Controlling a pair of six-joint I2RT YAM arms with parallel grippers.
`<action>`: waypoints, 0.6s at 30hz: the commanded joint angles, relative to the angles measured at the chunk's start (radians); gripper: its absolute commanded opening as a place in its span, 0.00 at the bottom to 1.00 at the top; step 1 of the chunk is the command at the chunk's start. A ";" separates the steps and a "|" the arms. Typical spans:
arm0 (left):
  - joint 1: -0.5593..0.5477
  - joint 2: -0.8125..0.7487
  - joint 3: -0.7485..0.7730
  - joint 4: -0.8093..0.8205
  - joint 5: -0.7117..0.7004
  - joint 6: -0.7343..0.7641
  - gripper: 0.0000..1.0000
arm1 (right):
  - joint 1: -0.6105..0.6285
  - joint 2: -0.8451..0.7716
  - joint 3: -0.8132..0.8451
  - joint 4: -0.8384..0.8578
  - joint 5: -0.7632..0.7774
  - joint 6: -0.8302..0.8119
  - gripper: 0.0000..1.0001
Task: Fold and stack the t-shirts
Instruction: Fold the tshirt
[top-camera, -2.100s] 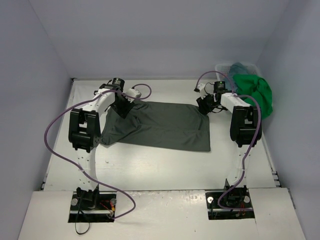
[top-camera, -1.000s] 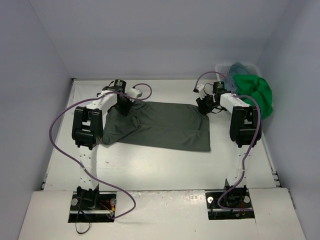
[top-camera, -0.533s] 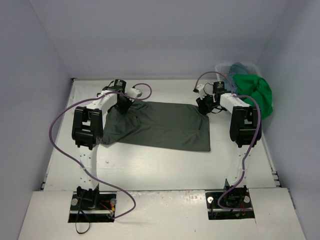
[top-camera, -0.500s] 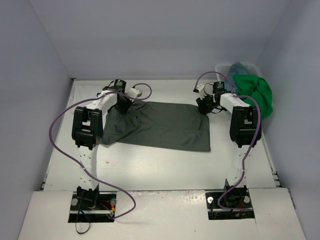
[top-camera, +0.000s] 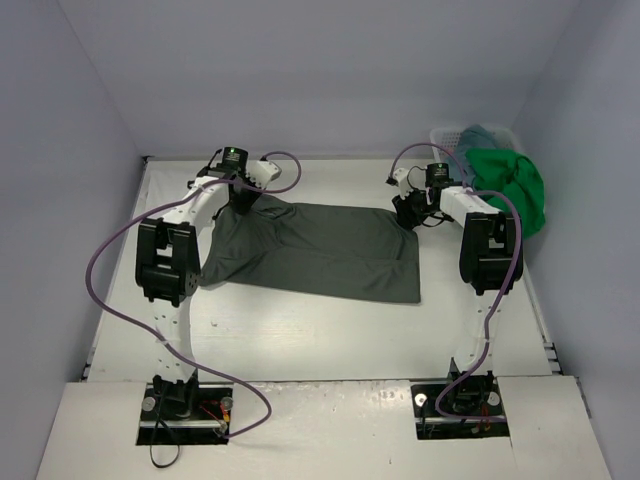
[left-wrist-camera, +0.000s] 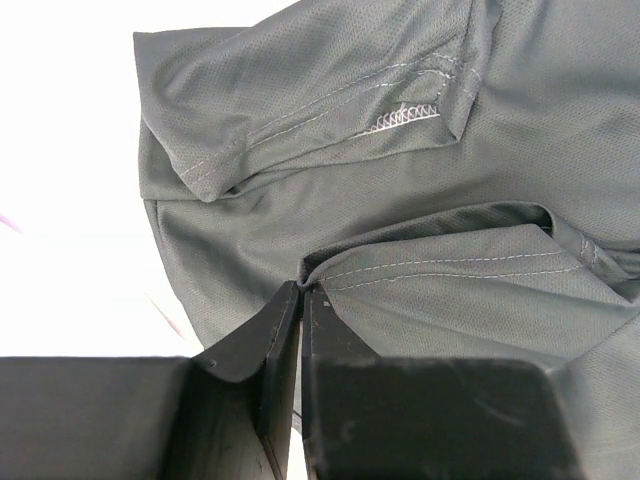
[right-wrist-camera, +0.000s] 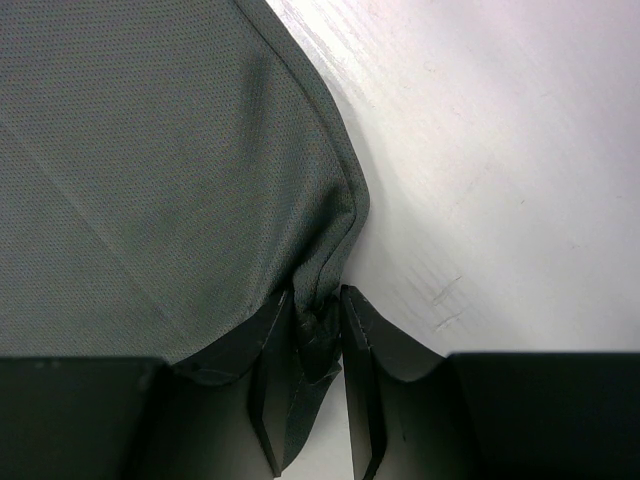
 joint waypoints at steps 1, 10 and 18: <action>0.003 -0.063 0.062 0.039 -0.008 -0.006 0.00 | 0.012 -0.024 -0.012 -0.038 0.001 -0.007 0.21; -0.008 -0.011 0.129 0.037 0.045 -0.011 0.00 | 0.014 -0.021 -0.004 -0.038 0.004 -0.007 0.21; -0.061 0.141 0.323 -0.202 0.092 0.044 0.00 | 0.023 -0.019 -0.004 -0.038 0.001 -0.004 0.21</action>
